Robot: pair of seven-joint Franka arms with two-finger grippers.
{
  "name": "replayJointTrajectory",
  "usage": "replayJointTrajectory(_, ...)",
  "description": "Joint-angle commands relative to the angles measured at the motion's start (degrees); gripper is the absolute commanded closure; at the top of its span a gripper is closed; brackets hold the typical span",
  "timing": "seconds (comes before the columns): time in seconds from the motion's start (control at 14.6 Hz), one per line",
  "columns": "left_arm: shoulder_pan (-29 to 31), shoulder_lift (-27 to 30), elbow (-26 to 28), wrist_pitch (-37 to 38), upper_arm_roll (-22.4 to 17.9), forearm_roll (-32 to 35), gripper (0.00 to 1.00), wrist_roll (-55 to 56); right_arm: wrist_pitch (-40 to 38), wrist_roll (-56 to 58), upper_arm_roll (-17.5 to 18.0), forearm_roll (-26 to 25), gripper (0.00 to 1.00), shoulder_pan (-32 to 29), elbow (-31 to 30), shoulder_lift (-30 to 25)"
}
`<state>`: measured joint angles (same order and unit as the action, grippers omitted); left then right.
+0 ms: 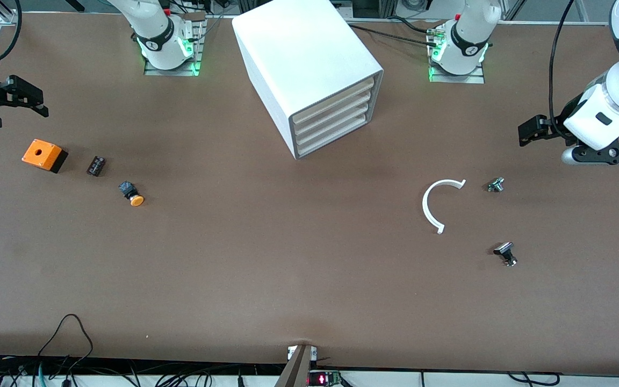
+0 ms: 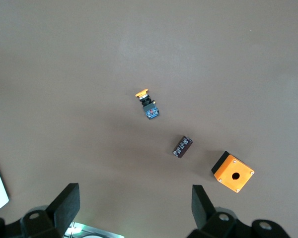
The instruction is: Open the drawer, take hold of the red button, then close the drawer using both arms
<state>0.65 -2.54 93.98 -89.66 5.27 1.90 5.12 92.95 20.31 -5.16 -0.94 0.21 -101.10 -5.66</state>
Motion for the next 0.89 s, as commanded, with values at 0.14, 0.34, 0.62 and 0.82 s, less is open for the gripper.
replayJointTrajectory(0.14,0.2,-0.1,-0.6,0.0,0.0,0.5,0.00,0.1,-0.7,-0.9,0.0,-0.2,0.00,0.0,1.3,0.6)
replayJointTrajectory(0.34,0.1,-0.1,-0.8,0.2,0.1,0.4,0.00,0.4,-0.6,-0.9,0.0,-0.2,0.00,0.0,1.3,0.7)
replayJointTrajectory(0.62,0.1,-0.1,-0.9,0.4,0.1,0.3,0.00,0.4,-0.6,-0.9,0.0,-0.2,0.00,0.0,1.3,0.7)
replayJointTrajectory(0.82,0.1,-0.2,-0.8,0.4,0.1,0.2,0.00,0.4,-0.4,-1.2,0.0,0.1,0.00,-0.1,1.3,0.8)
